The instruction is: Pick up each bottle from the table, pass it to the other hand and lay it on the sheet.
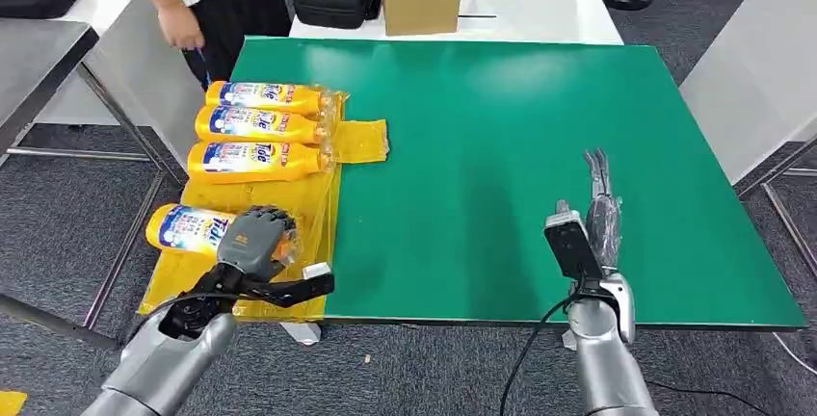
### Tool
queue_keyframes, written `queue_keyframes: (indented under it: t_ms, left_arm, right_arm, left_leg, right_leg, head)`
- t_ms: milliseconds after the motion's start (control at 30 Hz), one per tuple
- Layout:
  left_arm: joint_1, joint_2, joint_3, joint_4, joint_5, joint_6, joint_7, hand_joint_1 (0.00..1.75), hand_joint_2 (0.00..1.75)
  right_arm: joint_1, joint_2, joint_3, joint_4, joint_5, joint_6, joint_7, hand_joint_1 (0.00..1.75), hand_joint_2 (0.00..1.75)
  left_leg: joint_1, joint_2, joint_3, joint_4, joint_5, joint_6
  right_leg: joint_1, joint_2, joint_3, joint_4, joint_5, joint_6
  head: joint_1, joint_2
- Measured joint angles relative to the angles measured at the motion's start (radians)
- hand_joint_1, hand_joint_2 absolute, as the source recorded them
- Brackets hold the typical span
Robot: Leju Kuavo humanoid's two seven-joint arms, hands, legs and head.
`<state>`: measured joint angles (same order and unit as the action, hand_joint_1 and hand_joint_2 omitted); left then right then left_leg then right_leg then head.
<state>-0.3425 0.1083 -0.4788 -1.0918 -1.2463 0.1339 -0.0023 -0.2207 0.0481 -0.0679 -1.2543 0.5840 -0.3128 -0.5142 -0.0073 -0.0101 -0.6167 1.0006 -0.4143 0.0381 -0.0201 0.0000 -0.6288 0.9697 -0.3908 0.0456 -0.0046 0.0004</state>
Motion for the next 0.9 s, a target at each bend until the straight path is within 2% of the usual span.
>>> queue_keyframes:
  t_ms: [167,433,667,700,733,767,900]
  left_arm:
    - [0.021,-0.053,0.026,0.049,-0.008,0.028,0.018,1.75,1.75]
    - [0.023,-0.084,0.043,0.081,-0.011,0.031,0.021,1.75,1.75]
    - [0.044,-0.136,0.059,0.105,-0.074,0.101,0.077,1.75,1.75]
    - [0.044,-0.144,0.060,0.108,-0.082,0.103,0.082,1.61,1.75]
    - [0.044,-0.151,0.061,0.111,-0.089,0.104,0.087,0.45,1.75]
    - [0.044,-0.158,0.064,0.113,-0.097,0.105,0.091,0.00,1.75]
    - [0.044,-0.183,0.074,0.123,-0.116,0.117,0.099,0.00,1.75]
  right_arm:
    - [0.027,0.006,-0.006,-0.019,0.003,-0.001,0.000,0.00,0.00]
    - [0.037,0.009,-0.018,-0.028,0.003,-0.001,0.000,0.00,0.00]
    - [0.044,0.018,-0.019,-0.028,0.022,-0.001,-0.004,0.00,0.00]
    - [0.044,0.019,-0.019,-0.028,0.023,-0.001,-0.005,0.00,0.00]
    - [0.044,0.020,-0.019,-0.028,0.023,-0.001,-0.005,0.00,0.00]
    - [0.044,0.021,-0.019,-0.028,0.024,-0.001,-0.005,0.00,0.00]
    - [0.044,0.027,-0.019,-0.026,0.025,0.000,-0.005,0.00,0.00]
  left_leg:
    - [0.000,0.000,0.000,0.000,0.000,0.000]
    - [0.000,0.000,0.000,0.000,0.000,0.000]
    - [0.000,0.000,0.000,0.000,0.000,0.000]
    - [0.000,0.000,0.000,0.000,0.000,0.000]
    - [0.000,0.000,0.000,0.000,0.000,0.000]
    - [-0.001,0.000,0.000,0.000,0.000,0.000]
    - [0.000,0.000,0.000,0.000,0.000,0.000]
  right_leg:
    - [0.000,0.000,0.000,0.000,0.000,0.000]
    - [0.000,0.000,0.000,0.000,0.000,0.000]
    - [0.000,0.000,0.000,0.000,0.000,0.000]
    - [0.000,0.000,0.000,0.000,0.000,0.000]
    - [0.000,0.000,0.000,0.000,0.000,0.000]
    - [0.000,0.000,0.000,0.000,0.000,0.000]
    - [0.000,0.000,0.000,0.000,0.000,0.000]
  head:
    - [0.000,0.000]
    - [0.000,0.000]
    - [0.000,0.000]
    - [0.000,0.000]
    - [0.000,0.000]
    - [0.000,0.000]
    - [0.000,0.000]
